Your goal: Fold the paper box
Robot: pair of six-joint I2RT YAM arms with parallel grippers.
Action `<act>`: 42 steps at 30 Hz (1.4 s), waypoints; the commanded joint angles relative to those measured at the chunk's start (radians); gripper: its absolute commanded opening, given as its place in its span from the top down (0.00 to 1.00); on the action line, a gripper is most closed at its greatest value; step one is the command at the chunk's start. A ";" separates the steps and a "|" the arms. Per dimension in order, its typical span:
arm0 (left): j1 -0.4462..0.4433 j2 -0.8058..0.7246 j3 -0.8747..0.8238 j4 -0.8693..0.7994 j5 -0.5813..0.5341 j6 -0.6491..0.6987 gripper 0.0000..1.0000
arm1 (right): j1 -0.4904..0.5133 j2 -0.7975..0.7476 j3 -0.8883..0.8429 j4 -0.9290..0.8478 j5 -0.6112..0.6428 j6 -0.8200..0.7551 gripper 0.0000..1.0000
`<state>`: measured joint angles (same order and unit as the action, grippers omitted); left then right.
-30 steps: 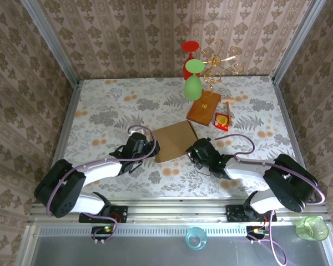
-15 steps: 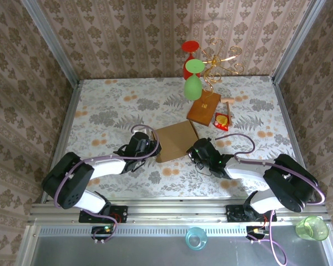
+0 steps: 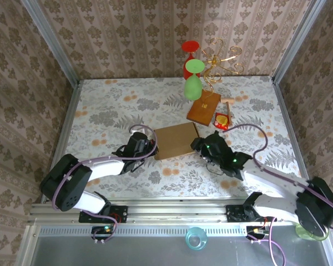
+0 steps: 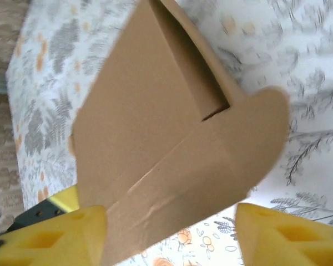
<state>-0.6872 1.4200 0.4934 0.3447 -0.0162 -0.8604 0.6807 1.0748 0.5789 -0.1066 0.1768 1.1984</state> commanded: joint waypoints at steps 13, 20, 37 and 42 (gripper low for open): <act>0.069 -0.079 -0.042 -0.049 0.044 0.074 1.00 | -0.348 0.128 0.097 0.071 -0.425 -0.427 0.23; 0.080 -0.098 -0.035 -0.071 0.052 0.083 1.00 | -0.351 0.437 0.207 0.200 -0.608 -0.439 0.22; 0.093 -0.257 0.001 -0.215 0.037 0.100 0.62 | -0.323 0.666 0.268 0.182 -0.606 -0.440 0.54; 0.132 -0.239 0.014 -0.244 0.086 0.123 0.52 | -0.318 0.683 0.268 0.186 -0.605 -0.429 0.59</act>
<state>-0.5785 1.1667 0.4812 0.1539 0.0387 -0.7620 0.3546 1.7302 0.8371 0.1043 -0.4427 0.7769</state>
